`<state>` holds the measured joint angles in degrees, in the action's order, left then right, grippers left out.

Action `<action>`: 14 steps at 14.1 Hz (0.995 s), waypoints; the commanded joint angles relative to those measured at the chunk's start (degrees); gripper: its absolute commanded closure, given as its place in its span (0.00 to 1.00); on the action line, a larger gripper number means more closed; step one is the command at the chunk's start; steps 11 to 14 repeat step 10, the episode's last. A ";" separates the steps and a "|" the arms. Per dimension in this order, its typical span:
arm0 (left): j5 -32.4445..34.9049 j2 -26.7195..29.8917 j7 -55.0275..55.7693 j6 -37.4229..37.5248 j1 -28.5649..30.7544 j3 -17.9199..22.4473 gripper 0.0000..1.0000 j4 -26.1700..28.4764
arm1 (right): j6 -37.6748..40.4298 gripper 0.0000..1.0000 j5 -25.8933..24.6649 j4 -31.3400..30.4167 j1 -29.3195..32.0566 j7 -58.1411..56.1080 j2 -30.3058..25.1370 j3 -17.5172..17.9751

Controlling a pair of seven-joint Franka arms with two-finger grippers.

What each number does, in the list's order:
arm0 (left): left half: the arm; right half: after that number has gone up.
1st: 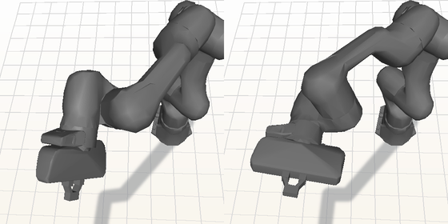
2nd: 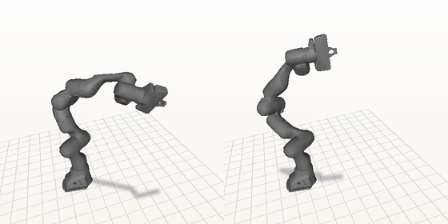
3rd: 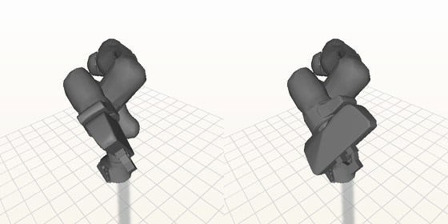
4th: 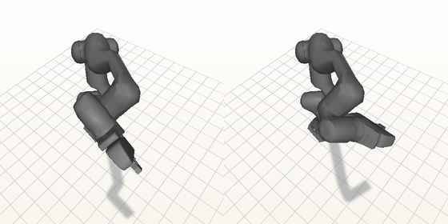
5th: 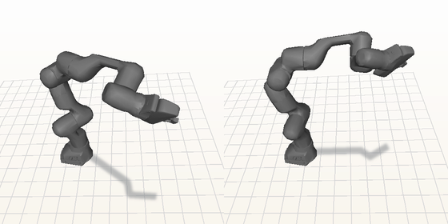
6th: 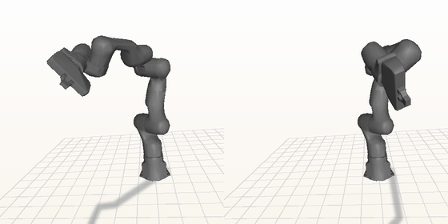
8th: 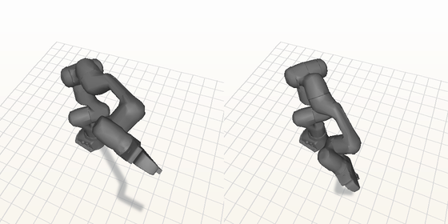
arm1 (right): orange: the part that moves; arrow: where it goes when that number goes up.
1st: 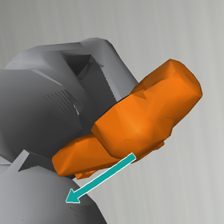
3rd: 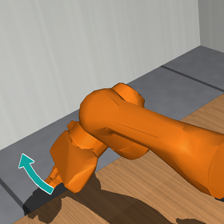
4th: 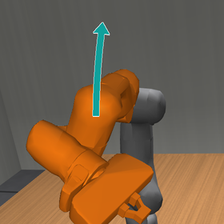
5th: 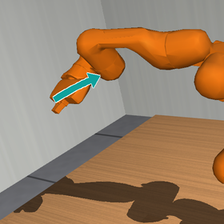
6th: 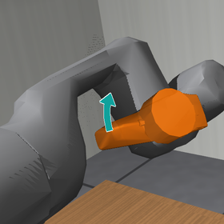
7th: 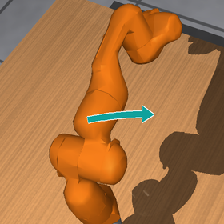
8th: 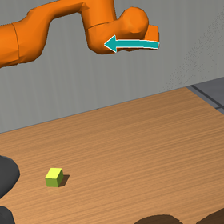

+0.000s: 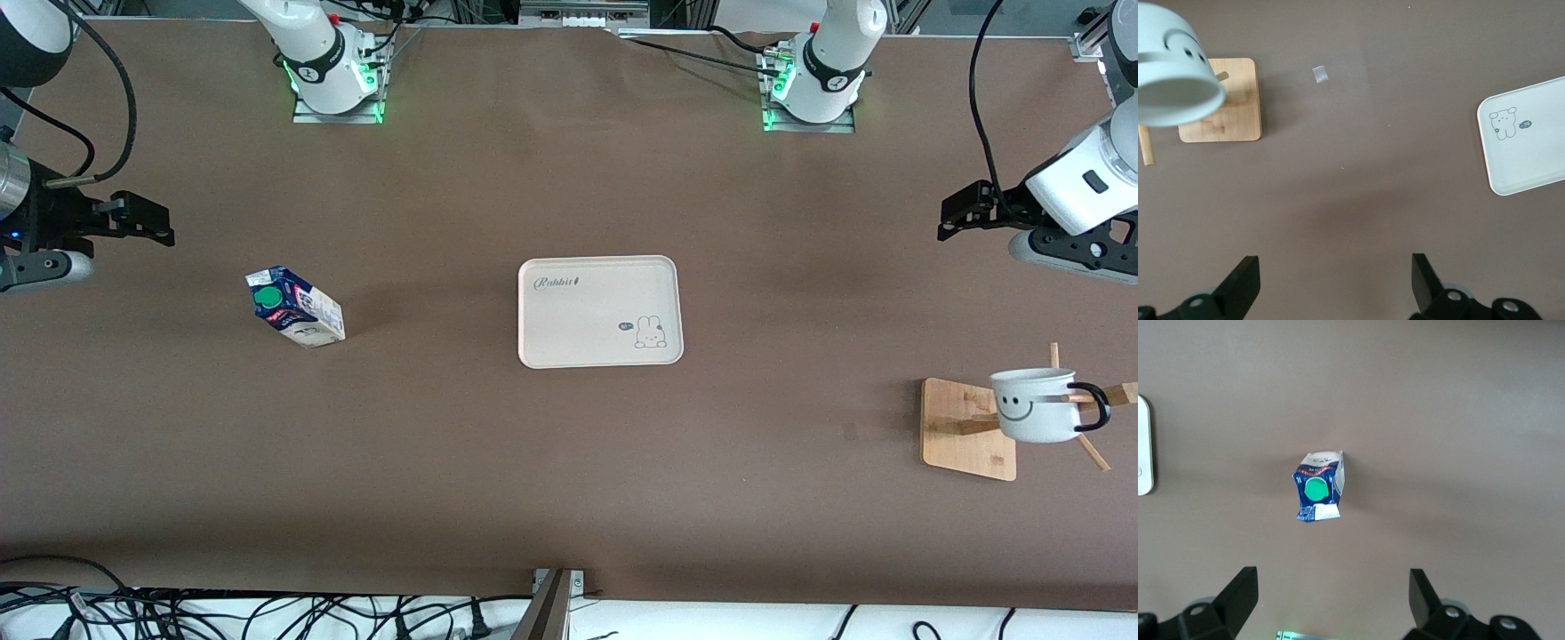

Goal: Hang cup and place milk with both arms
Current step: 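Open the left gripper and withdraw it from the hung mug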

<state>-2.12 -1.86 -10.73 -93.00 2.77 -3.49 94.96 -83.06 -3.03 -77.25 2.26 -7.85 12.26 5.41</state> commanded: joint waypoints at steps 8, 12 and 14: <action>-2.53 0.54 1.76 0.62 1.80 -0.82 0.00 0.14 | -1.40 0.00 -0.93 -1.15 0.91 -0.68 -1.10 0.04; -2.53 0.54 2.02 0.54 1.80 -0.82 0.00 0.05 | -1.84 0.00 -0.67 -1.33 1.17 -0.50 -1.53 0.04; -2.53 0.54 2.02 0.54 1.80 -0.82 0.00 0.05 | -1.84 0.00 -0.67 -1.33 1.17 -0.50 -1.53 0.04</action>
